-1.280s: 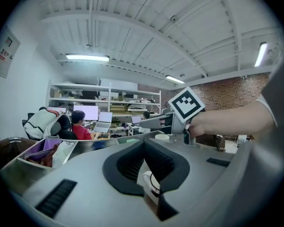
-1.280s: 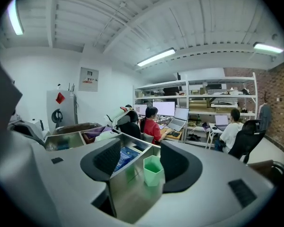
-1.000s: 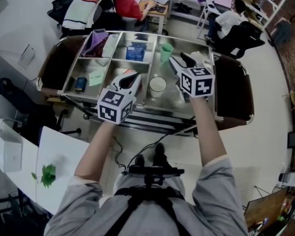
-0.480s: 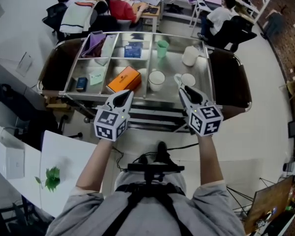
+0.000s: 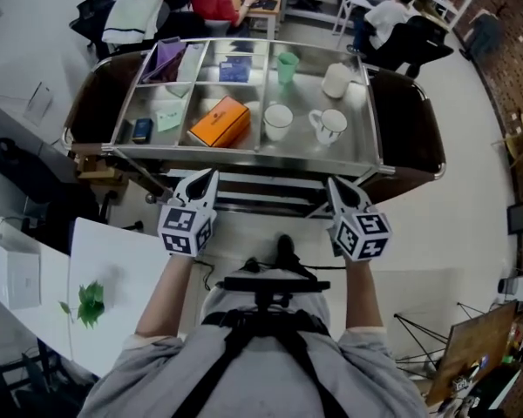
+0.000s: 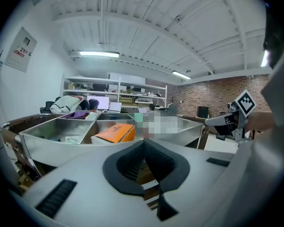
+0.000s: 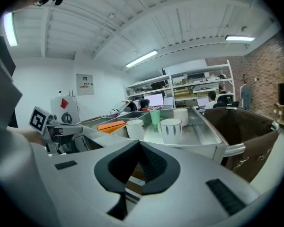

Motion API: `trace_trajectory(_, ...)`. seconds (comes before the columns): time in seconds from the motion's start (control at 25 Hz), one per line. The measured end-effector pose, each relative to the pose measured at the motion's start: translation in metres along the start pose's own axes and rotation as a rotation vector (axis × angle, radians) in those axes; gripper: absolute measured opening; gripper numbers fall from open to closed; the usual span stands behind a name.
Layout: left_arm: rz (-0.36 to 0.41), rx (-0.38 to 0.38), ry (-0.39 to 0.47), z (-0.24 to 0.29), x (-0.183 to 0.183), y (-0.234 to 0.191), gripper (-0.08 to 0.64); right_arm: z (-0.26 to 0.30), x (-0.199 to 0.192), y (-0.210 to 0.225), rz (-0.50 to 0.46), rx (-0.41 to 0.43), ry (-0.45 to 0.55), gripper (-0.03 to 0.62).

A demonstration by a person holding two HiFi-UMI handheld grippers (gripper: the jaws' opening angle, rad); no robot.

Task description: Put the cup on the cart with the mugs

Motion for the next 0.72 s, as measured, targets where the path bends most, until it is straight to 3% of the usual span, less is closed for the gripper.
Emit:
trace_trajectory(0.32,-0.040,0.029,-0.011,-0.012,-0.031,-0.001,0.005,0.000,-0.029,-0.002,0.027,-0.006,-0.038,0.005)
trace_trajectory(0.72,-0.056,0.020,-0.010,-0.016,-0.037,-0.004,0.005,0.000,-0.040,0.002,0.025,-0.007,-0.067,0.005)
Point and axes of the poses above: the fingertips, and each gripper's own axes: z forward along the fingers, y to its right, x out of its top, the point moved 7 cm from there along -z, backward along the fingers, and after that the axes turned 11 degrees about -y, right-handed, at the moved point
